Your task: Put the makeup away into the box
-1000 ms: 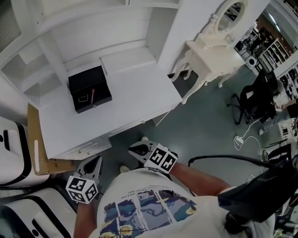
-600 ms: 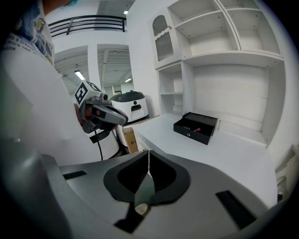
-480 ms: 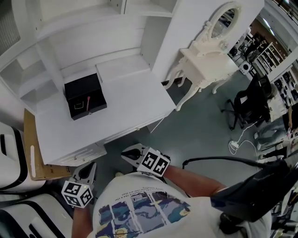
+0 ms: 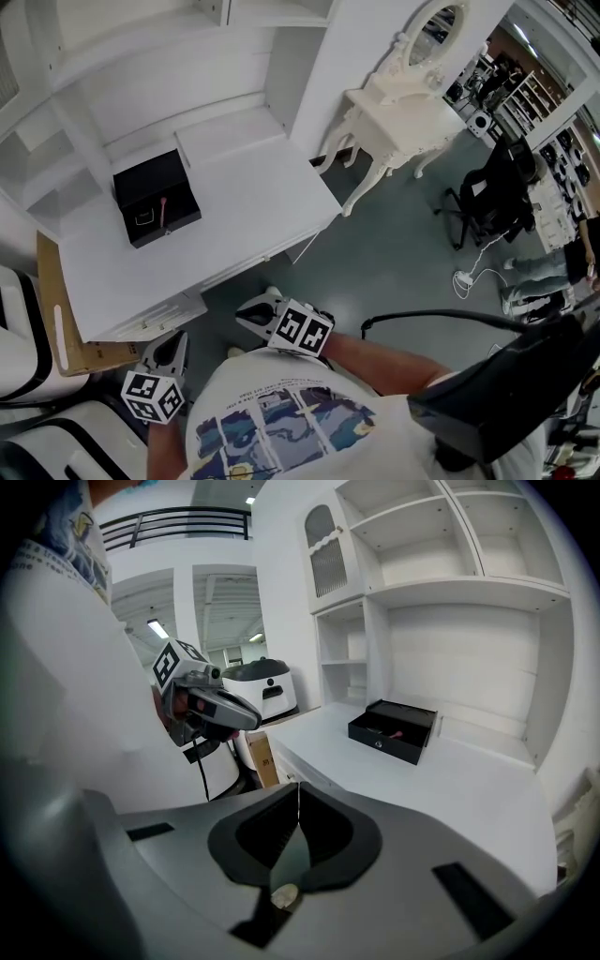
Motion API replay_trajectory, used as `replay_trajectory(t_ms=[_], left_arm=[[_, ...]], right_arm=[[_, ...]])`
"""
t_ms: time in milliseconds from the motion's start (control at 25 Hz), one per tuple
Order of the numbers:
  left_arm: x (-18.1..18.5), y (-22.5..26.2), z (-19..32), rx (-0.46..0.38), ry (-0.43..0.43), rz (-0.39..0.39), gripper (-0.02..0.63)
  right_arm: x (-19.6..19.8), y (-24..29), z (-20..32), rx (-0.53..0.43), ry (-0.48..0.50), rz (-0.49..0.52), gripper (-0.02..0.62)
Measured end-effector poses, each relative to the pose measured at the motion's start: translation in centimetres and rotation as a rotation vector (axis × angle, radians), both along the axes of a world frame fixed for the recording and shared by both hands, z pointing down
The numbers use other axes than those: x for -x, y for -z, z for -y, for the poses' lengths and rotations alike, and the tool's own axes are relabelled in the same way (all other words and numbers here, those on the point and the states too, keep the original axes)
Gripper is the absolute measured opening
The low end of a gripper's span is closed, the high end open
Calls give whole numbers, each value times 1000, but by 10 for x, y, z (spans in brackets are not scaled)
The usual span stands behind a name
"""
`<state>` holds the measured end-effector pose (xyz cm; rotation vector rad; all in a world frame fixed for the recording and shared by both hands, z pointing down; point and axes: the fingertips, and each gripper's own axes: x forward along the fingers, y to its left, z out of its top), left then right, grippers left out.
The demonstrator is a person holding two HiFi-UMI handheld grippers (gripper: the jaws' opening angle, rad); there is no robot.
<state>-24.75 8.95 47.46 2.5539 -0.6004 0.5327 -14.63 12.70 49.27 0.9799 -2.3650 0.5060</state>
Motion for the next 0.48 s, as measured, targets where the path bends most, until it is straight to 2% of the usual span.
replay_trajectory(t_ms=[320,480], left_arm=[[9,-9,11,12,10,6,14],[-9,-19,20,8,-41,-17,14]], right_arm=[[2,-6,10,13,0,-5,28],[-20,-8,11,10,-66,-31,28]])
